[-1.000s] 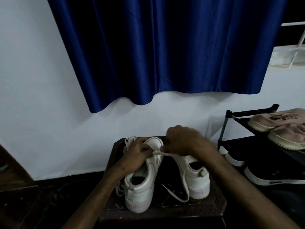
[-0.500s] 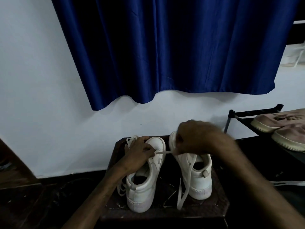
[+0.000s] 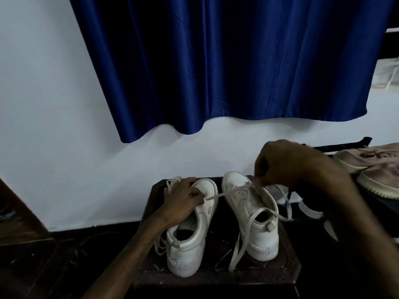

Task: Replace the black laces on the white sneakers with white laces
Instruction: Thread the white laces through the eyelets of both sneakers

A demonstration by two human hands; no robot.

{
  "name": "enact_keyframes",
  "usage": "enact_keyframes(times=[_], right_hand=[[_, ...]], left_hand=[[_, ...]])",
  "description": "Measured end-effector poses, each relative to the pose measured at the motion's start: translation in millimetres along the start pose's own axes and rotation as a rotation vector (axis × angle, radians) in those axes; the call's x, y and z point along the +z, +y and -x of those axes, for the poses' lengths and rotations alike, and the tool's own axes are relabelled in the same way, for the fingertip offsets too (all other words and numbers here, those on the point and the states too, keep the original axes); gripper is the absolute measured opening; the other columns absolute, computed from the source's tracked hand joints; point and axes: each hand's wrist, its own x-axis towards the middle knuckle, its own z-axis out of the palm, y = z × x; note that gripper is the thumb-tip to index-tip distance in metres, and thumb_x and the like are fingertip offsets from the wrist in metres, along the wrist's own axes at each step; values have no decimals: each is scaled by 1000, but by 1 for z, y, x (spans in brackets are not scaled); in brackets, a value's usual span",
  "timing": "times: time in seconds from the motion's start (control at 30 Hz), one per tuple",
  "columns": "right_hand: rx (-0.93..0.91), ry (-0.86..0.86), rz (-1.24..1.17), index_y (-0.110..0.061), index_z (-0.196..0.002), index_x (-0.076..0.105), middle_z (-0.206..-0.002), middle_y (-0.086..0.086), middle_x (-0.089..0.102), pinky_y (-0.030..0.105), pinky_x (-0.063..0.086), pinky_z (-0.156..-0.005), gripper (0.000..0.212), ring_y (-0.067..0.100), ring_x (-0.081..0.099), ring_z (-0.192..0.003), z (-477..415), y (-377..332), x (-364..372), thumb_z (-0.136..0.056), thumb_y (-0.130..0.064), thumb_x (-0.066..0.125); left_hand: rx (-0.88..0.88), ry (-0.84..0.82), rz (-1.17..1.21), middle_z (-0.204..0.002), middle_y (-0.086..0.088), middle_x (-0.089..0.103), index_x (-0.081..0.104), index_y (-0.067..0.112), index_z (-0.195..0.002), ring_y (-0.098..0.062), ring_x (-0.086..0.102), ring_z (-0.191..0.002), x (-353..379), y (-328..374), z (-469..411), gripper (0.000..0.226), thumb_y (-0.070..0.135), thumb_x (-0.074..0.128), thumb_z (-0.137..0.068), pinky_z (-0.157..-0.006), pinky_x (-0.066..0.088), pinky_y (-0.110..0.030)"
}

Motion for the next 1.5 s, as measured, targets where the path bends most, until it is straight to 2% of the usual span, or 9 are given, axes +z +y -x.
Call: enact_keyframes(times=[0.07, 0.17, 0.3, 0.43, 0.53, 0.67, 0.8, 1.03, 1.5], right_hand=[[-17, 73, 114, -28, -99, 69, -109, -5, 66, 34, 49, -82, 28, 18, 62, -101, -13, -8, 7, -78, -46, 73], [-151, 38, 58, -18, -118, 63, -120, 4, 63, 34, 46, -85, 51, 25, 58, -113, -44, -42, 56, -82, -53, 67], [-134, 143, 51, -11, -117, 62, -121, 11, 61, 34, 44, -81, 34, 30, 59, -113, -59, -55, 100, -92, -34, 58], [-99, 114, 134, -12, -113, 63, -119, 10, 62, 35, 47, -82, 30, 30, 61, -110, -53, -42, 104, -87, -26, 59], [-88, 141, 107, -15, -112, 62, -118, 6, 61, 33, 46, -81, 30, 28, 60, -110, -51, -35, 95, -86, -29, 62], [-85, 108, 47, -19, -114, 62, -118, 5, 60, 39, 41, -91, 46, 27, 58, -113, -55, -39, 97, -84, -53, 63], [-54, 167, 15, -20, -114, 64, -120, 6, 62, 47, 35, -101, 38, 30, 59, -113, -58, -48, 109, -93, -50, 51], [-58, 94, 68, -16, -117, 63, -123, 10, 61, 41, 38, -98, 33, 31, 58, -115, -58, -53, 115, -93, -33, 47], [5, 206, 70, -13, -112, 64, -115, 10, 65, 34, 47, -84, 31, 31, 63, -105, -84, -56, 102, -94, -33, 49]], left_hand=[[-35, -9, 34, -134, 19, 43, 73, 16, -95, 0, 31, -123, -1, 2, 4, 34, 40, 58, -76, -102, 8, -25], [-19, 14, 170, -129, 4, 57, 66, 23, -94, -12, 45, -127, -3, 8, 6, 12, 25, 67, -83, -110, 20, -29], [18, -3, 72, -128, 9, 49, 72, 15, -93, -9, 42, -124, 0, 10, 5, 14, 7, 62, -88, -94, 18, 0], [-45, -10, 6, -127, 12, 46, 73, 12, -94, -4, 39, -119, -3, 9, 3, 13, 17, 63, -87, -89, 18, -8], [-22, 30, 81, -112, 10, 60, 66, 30, -89, -11, 52, -112, -6, 6, 4, 22, 39, 57, -71, -103, 38, -35], [-83, 222, 247, -91, 6, 67, 66, 19, -90, -14, 64, -87, -7, 6, 12, 11, 25, 57, -92, -76, 48, -18], [-143, 243, 211, -76, 12, 69, 68, 25, -74, -12, 66, -85, -12, -19, 14, 16, 27, 63, -89, -81, 49, -30], [-217, 133, 111, -78, 7, 71, 68, 25, -71, -8, 65, -78, -20, -24, 19, 18, 22, 70, -89, -76, 49, -25], [-375, 510, 165, -105, -16, 69, 62, 4, -102, -34, 63, -101, 16, -10, 22, 22, 23, 51, -99, -83, 47, -38]])
